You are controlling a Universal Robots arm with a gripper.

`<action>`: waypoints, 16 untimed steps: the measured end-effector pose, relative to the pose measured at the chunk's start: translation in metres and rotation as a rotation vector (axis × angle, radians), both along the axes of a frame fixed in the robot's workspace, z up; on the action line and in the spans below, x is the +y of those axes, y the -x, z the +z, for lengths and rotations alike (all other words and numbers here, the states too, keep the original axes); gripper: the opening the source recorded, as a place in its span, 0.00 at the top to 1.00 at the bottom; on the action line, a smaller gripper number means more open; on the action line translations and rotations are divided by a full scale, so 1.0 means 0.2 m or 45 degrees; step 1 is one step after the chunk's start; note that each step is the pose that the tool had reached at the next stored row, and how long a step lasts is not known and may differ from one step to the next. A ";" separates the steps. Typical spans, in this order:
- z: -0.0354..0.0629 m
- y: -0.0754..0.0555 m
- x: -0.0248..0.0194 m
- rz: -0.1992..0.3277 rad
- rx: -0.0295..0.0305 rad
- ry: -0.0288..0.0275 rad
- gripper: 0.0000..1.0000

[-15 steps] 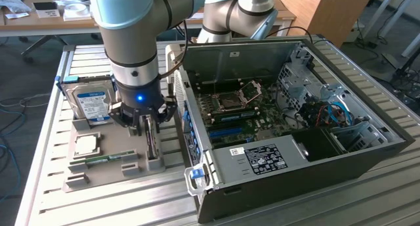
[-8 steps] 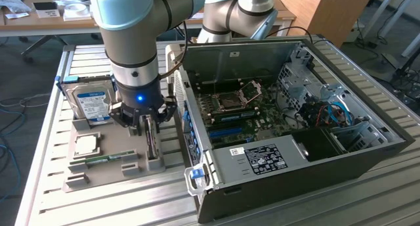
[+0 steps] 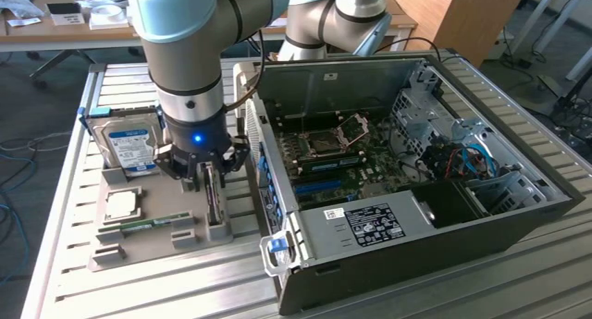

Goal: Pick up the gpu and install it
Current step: 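Pick up the gpu and move the gpu toward the slot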

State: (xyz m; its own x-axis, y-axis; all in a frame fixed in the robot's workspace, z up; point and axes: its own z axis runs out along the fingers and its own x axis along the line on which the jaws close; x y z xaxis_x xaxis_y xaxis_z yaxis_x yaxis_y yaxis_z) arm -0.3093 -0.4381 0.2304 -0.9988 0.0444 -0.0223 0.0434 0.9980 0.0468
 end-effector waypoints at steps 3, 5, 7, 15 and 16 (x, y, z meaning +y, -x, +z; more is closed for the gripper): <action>0.000 0.00 0.000 0.000 0.0001 0.0001 0.53; 0.000 0.00 0.000 0.000 0.0001 0.0001 0.53; 0.000 0.00 0.000 0.000 0.0001 0.0001 0.53; 0.000 0.00 0.000 0.001 0.0000 0.0000 0.53; 0.000 0.00 0.000 0.000 0.0001 0.0000 0.53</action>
State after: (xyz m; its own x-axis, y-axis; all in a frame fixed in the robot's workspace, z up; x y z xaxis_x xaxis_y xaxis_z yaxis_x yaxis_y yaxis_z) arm -0.3097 -0.4381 0.2304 -0.9988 0.0441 -0.0222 0.0431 0.9980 0.0469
